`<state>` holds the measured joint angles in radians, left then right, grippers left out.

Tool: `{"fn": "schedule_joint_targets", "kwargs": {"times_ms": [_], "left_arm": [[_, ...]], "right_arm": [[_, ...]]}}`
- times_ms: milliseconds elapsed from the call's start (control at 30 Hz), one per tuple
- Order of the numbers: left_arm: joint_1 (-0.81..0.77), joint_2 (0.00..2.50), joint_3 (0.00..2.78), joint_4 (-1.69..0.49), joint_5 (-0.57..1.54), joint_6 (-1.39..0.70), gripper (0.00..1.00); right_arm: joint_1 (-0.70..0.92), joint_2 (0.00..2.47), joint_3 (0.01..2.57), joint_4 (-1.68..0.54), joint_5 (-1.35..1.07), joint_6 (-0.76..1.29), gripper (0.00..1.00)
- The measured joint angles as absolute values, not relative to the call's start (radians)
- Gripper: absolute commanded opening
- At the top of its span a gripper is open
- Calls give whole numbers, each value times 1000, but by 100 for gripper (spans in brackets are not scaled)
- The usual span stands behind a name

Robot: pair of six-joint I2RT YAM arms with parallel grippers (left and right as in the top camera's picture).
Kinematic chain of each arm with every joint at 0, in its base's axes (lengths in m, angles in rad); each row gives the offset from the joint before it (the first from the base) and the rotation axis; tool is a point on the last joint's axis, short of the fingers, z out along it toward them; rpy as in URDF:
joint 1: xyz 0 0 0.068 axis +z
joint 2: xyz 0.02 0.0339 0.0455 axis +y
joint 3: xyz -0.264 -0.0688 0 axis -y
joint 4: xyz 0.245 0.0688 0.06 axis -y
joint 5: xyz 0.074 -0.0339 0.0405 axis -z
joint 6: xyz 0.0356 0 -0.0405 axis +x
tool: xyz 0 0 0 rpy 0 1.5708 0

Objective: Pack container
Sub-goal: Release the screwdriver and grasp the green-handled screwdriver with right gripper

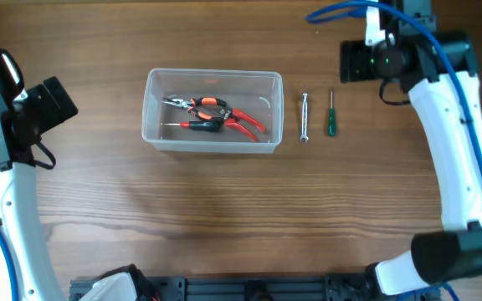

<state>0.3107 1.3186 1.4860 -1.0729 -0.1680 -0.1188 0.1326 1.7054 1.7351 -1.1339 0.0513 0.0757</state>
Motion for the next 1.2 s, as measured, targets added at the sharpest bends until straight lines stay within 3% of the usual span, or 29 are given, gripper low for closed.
{"fn": "schedule_joint_targets", "kwargs": {"times_ms": [300, 400, 800, 1200], "left_arm": [[311, 1318, 1486, -1073, -168, -119, 100], [311, 1319, 1486, -1073, -168, -119, 100], [311, 1318, 1486, -1073, -168, -119, 100], [311, 1318, 1486, -1073, -168, -119, 100]], "right_arm": [[112, 1821, 1313, -910, -30, 167, 73], [112, 1836, 1259, -862, -41, 185, 68], [113, 1973, 1254, -708, -49, 260, 46], [119, 1976, 1254, -709, 14, 256, 45]]}}
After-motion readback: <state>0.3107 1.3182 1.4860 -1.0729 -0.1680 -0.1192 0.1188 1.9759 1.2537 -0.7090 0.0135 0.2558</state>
